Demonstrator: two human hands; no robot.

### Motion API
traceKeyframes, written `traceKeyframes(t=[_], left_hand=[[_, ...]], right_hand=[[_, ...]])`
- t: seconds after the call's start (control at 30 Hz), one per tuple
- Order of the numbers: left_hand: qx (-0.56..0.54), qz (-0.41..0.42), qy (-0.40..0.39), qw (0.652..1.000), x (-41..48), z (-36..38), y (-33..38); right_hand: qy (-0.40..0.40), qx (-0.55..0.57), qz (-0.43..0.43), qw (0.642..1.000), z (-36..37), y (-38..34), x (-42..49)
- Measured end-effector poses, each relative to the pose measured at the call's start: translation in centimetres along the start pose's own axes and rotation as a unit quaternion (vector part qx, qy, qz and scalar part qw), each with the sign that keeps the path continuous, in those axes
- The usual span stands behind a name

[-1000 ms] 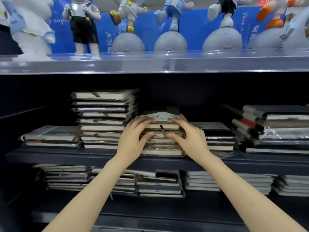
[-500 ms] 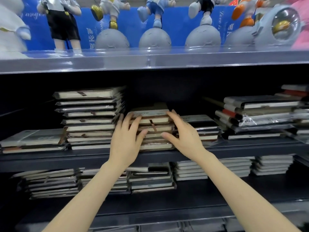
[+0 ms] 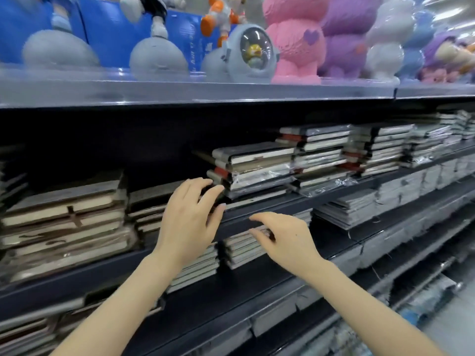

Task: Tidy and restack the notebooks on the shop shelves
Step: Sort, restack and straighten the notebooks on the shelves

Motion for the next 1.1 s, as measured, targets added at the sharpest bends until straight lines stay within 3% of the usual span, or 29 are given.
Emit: traceKeyframes(t=[0.13, 0.4, 0.77, 1.1], left_hand=[[-0.04, 0.039, 0.008, 0.998, 3.0, 5.0, 6.5], [-0.071, 0.052, 0.021, 0.996, 8.5, 16.1, 19.5], [-0.077, 0.064, 0.013, 0.995, 15.4, 29.9, 30.4], [-0.091, 0.116, 0.045, 0.988, 25.5, 42.5, 38.0]], right_hand=[[-0.023, -0.038, 0.03, 0.999, -4.2, 8.1, -2.3], [0.005, -0.1, 0.003, 0.995, -13.7, 24.3, -4.6], [0.032, -0.072, 0.002, 0.997, -16.4, 42.6, -5.4], [0.152, -0.105, 0.018, 0.983, -20.0, 58.7, -0.7]])
Point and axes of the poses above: each hand's wrist, its own x-axis towards the middle knuckle, its own z-axis out of the palm, y = z × x, the point moved 7 cm from there along x, towards the middle knuckle, and after that the axes turned 8 degrees about y, right-handed, at the moved point
